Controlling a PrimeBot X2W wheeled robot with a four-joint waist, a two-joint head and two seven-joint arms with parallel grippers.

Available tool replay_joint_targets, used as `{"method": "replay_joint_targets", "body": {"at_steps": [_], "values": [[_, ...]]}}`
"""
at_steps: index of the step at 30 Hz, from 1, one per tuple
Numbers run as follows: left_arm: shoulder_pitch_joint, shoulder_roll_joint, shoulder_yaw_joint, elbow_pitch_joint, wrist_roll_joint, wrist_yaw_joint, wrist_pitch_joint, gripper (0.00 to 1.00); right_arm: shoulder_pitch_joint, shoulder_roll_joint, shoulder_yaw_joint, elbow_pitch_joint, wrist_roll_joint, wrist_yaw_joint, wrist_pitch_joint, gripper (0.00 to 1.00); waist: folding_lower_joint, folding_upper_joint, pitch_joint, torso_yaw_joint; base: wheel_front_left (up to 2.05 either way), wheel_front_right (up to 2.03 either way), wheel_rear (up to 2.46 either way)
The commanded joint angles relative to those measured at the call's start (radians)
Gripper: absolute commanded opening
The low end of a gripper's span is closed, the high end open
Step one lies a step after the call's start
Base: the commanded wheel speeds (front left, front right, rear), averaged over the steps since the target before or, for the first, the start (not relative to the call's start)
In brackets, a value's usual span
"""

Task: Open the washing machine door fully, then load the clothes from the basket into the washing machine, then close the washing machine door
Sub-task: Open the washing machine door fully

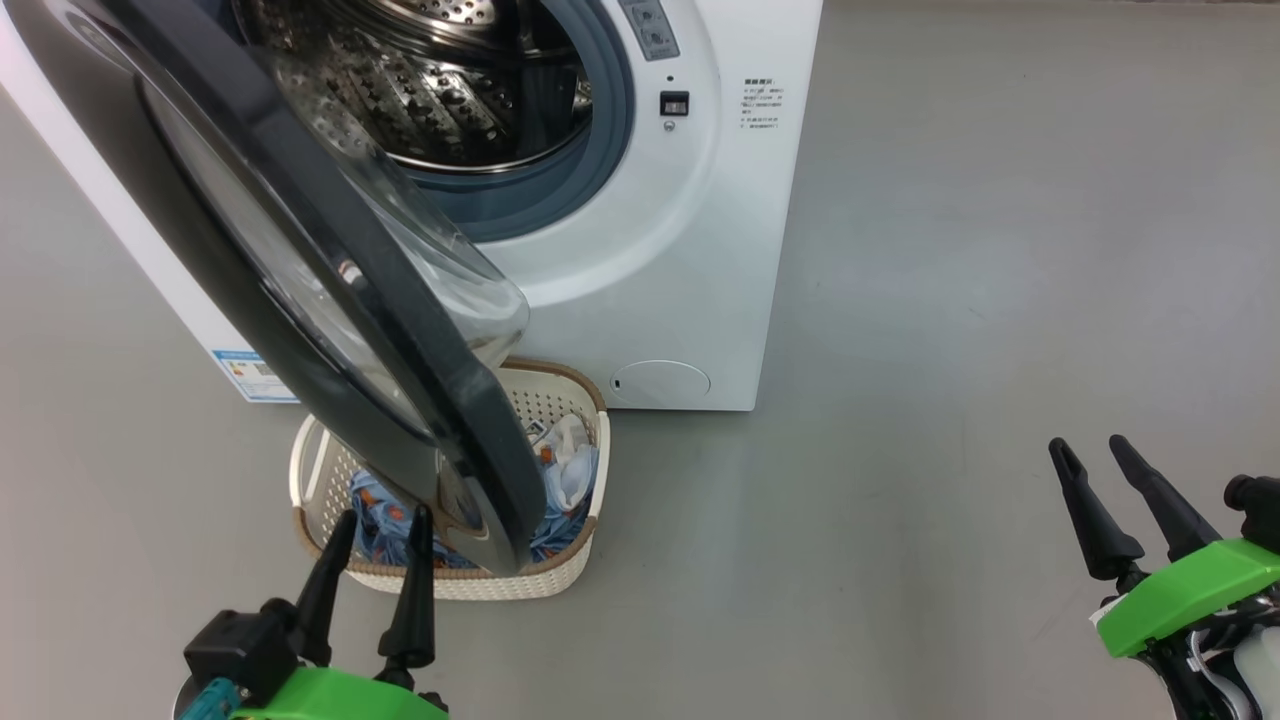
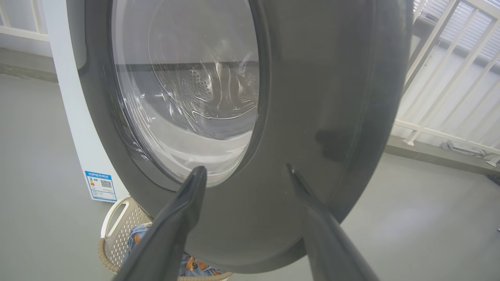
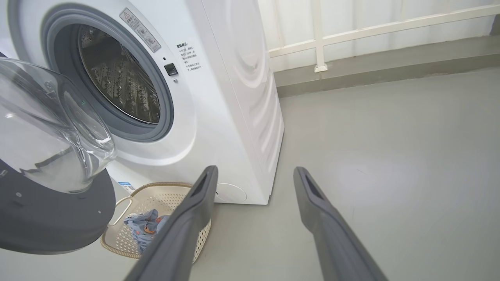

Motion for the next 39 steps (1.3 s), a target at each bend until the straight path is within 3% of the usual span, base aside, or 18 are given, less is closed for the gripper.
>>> {"method": "replay_joint_targets", "body": {"at_steps": [1,10,29,30,31,32,39], "values": [[-0.011,0.014,0.035,-0.023,0.009,-0.002,-0.006,1.0,0.037,0.0,-0.032,-0.049,-0.055,0.002,-0.013,1.0,0.0,0.0,0.0,0.001,0.0,0.0,0.0],[-0.011,0.014,0.042,-0.031,0.011,-0.002,-0.006,1.0,0.11,0.067,-0.173,-0.143,-0.179,0.002,-0.013,1.0,0.0,0.0,0.003,0.004,0.0,0.0,0.0],[-0.024,0.013,0.058,-0.032,0.008,-0.002,-0.006,1.0,0.16,0.112,-0.233,-0.142,-0.228,0.002,-0.013,1.0,0.0,0.0,0.013,0.016,0.0,0.0,0.0],[-0.026,0.013,0.06,-0.033,0.011,-0.002,-0.006,0.7,0.16,0.113,-0.233,-0.143,-0.229,0.002,-0.013,1.0,0.0,0.0,0.012,0.016,0.0,0.0,0.0],[-0.028,0.013,0.063,-0.038,0.013,-0.002,-0.006,0.04,0.161,0.114,-0.234,-0.143,-0.23,0.002,-0.013,1.0,0.0,0.0,0.012,0.016,0.0,0.0,0.0],[-0.031,0.013,0.066,-0.046,0.013,-0.002,-0.006,0.0,0.161,0.115,-0.235,-0.144,-0.231,0.002,-0.013,1.0,0.0,0.0,0.011,0.017,0.0,0.0,0.0],[-0.056,0.013,0.133,-0.2,0.015,0.0,-0.006,0.0,0.166,0.117,-0.238,-0.15,-0.23,0.002,-0.013,1.0,0.0,0.0,0.011,0.02,0.0,0.0,0.0]]}}
